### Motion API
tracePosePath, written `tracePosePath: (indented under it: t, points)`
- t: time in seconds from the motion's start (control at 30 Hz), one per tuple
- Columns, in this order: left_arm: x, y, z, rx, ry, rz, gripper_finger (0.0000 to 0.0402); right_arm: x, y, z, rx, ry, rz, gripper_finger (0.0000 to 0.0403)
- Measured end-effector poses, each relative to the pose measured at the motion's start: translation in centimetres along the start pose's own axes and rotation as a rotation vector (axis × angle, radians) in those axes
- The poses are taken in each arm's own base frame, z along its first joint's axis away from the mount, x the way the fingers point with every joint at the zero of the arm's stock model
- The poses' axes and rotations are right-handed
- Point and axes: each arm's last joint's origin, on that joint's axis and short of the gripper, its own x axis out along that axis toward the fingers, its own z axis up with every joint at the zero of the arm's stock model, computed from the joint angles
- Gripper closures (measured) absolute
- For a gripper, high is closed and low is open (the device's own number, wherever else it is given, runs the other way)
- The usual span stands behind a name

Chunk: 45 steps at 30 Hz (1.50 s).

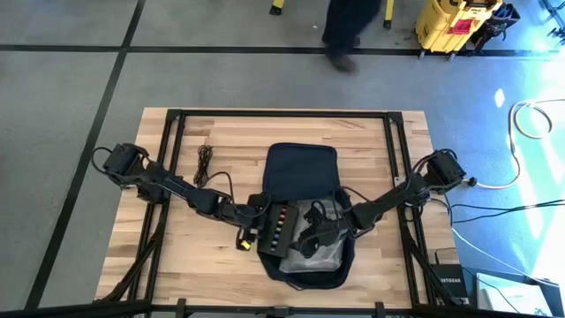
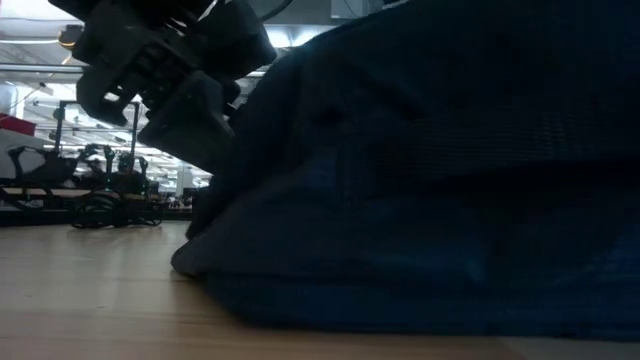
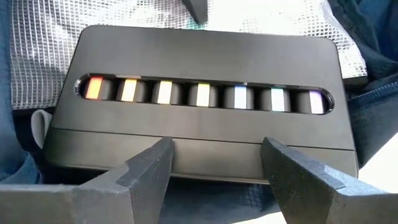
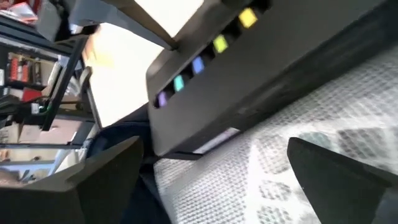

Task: Unpack backpack
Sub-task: Remove the black medicine organizer from the black backpack

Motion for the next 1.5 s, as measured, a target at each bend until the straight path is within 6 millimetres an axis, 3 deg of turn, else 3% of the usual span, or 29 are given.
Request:
tracePosePath:
  t: [0.43,0.77,1.03,1.2,1.5]
  points:
    - [-3.2,-0.1,1.5,-0.035,-0.079,0.008,0.0165,0.0,-0.3,0.3,0.174,-0.07,-0.039,0.002]
    - [-3.1,-0.3,1.8,-0.026,-0.104,0.006,0.0165,0.1,2.0,2.2,0.169,-0.089,-0.045,0.0057]
    - [-3.3,-1.0,1.9,0.018,-0.117,-0.017,0.0165,0.2,0.1,2.8,0.173,-0.099,-0.224,0.0057]
    - [-3.3,-2.0,1.8,0.061,-0.119,-0.041,0.0165,0.5,-0.5,4.7,0.164,-0.112,-0.223,0.0038]
    - [-1.1,-3.9,1.0,0.118,-0.14,-0.12,0.0165,1.3,-1.2,4.7,0.15,-0.048,-0.235,0.0032]
